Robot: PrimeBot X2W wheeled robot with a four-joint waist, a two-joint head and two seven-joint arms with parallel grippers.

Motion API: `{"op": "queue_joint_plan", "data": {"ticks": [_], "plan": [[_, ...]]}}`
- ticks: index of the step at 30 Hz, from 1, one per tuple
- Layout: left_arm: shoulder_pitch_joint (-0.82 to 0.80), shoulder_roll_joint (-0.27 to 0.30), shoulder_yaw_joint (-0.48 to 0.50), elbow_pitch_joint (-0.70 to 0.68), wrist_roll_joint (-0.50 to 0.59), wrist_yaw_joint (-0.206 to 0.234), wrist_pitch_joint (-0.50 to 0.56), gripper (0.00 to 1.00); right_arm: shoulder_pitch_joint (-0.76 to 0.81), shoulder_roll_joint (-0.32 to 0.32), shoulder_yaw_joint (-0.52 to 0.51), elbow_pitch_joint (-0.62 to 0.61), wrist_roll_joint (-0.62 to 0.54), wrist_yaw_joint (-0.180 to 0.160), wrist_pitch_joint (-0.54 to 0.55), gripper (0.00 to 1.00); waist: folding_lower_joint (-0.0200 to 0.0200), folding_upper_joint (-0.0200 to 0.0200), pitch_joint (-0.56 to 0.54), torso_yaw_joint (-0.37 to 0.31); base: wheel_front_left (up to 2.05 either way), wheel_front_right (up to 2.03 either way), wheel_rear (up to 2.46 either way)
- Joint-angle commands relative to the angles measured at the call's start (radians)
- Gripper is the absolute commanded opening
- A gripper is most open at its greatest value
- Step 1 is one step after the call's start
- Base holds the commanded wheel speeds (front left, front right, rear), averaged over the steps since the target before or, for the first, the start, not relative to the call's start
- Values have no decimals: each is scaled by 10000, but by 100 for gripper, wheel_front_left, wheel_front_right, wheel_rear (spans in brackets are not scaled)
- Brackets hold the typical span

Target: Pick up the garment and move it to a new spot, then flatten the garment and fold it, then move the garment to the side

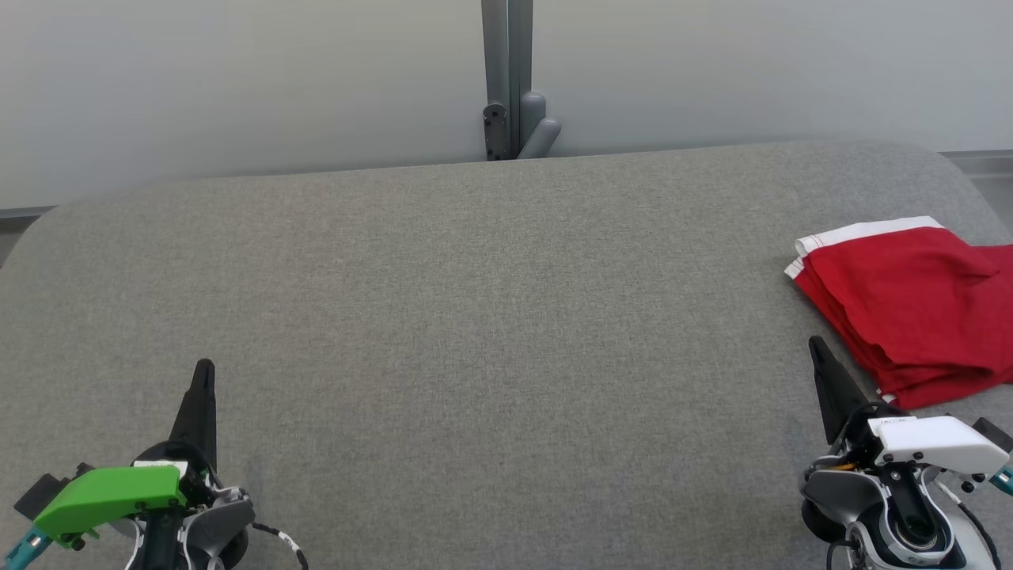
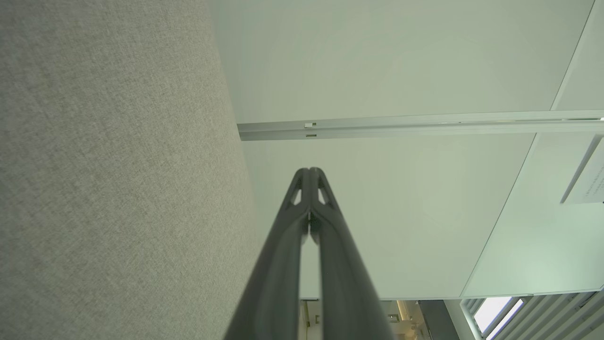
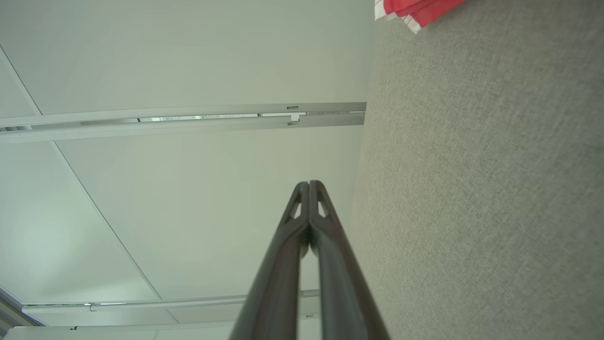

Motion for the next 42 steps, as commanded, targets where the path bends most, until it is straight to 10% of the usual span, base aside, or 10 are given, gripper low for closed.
{"op": "queue_joint_plan", "data": {"ticks": [1, 42], "plan": [[-140, 9, 55, -5, 8, -32, 43, 0, -56, -49, 3, 8, 70, 4, 30, 0, 0, 48, 0, 0, 0, 0, 0], [-139, 5, 60, -5, 17, -32, 40, 0, -55, -49, 4, 8, 71, 4, 29, 0, 0, 48, 0, 0, 0, 0, 0]]}}
